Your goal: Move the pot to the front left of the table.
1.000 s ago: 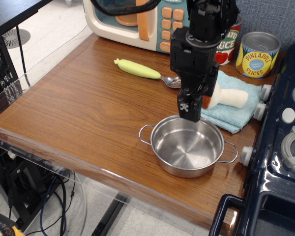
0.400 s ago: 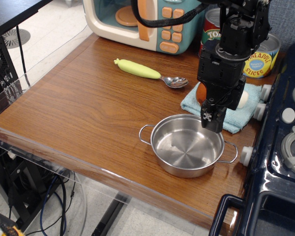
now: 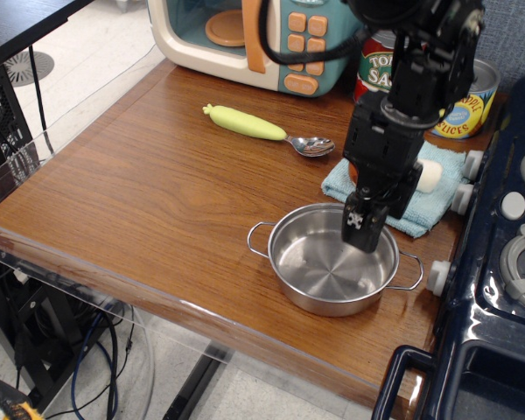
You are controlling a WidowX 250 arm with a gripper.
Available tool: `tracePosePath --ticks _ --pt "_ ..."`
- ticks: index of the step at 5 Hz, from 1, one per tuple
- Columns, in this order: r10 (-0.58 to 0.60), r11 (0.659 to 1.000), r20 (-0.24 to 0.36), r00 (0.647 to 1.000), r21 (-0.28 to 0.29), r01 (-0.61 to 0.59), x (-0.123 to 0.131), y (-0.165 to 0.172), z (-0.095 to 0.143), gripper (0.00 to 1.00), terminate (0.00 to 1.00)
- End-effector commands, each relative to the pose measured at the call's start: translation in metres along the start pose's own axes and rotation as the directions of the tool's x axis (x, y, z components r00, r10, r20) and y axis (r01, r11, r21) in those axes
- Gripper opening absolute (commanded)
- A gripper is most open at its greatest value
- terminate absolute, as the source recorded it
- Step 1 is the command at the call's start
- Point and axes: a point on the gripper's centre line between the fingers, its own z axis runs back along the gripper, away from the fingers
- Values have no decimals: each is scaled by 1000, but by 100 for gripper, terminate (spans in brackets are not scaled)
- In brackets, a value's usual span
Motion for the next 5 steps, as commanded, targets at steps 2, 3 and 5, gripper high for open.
tracePosePath --ticks 2,3,5 --pt "-25 999 0 1000 -35 25 6 -6 4 0 0" --pt "-15 998 -7 1000 -60 14 8 -1 9 0 0" --pt "-42 995 -6 999 -91 42 12 5 22 0 0"
